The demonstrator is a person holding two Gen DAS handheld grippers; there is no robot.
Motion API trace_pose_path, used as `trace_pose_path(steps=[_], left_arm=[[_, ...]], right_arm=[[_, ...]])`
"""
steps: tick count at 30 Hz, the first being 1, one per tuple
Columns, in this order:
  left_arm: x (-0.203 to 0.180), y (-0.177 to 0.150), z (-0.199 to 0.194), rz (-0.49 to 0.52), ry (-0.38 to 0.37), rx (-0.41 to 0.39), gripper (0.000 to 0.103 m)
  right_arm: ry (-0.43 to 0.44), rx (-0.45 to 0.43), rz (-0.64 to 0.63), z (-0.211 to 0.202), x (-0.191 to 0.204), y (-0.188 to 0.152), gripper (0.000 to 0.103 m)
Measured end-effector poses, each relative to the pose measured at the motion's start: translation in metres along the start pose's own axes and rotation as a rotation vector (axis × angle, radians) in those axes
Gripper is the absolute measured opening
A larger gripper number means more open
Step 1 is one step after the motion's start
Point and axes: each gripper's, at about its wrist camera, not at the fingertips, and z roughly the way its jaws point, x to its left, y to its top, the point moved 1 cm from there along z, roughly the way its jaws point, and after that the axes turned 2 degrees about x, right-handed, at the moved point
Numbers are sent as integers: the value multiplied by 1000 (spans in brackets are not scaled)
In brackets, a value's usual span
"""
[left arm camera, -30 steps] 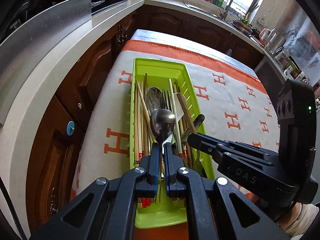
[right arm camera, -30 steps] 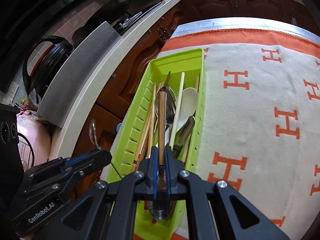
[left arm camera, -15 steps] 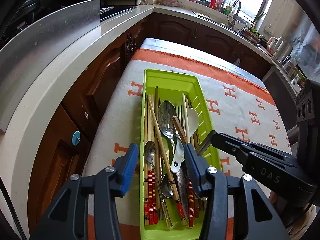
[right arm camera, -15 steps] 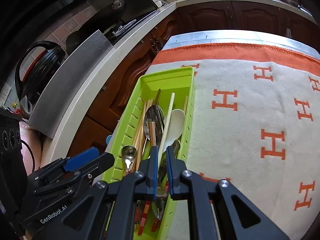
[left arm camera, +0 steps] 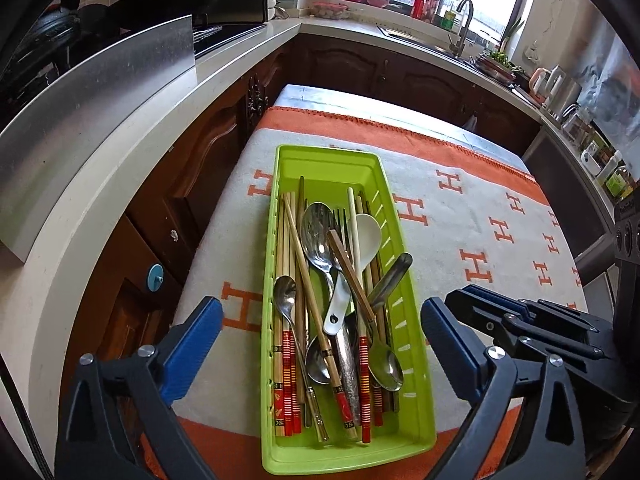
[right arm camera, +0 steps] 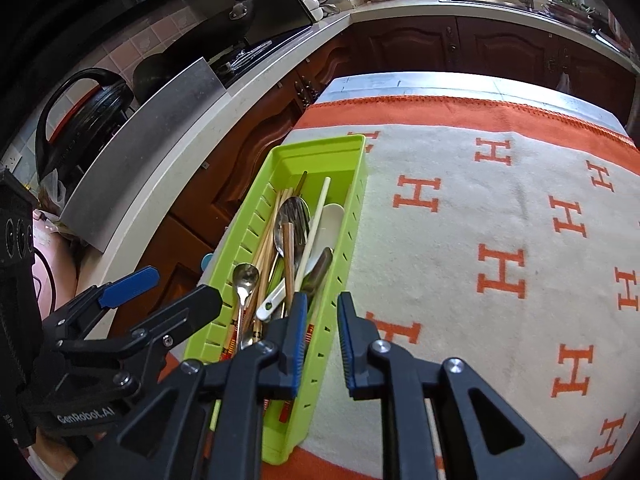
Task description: Organize utensils
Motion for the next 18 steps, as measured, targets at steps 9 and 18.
trace_pose_path(steps=[9,18], left_arm=[[-22,-16,4,51,-13,60,102],[-47,-31,6,104,-23,106,102]], right_arm=[[-44,-6,36,-22,-25,-20,21],[-77,-9,73,-37,-45,-35,30]])
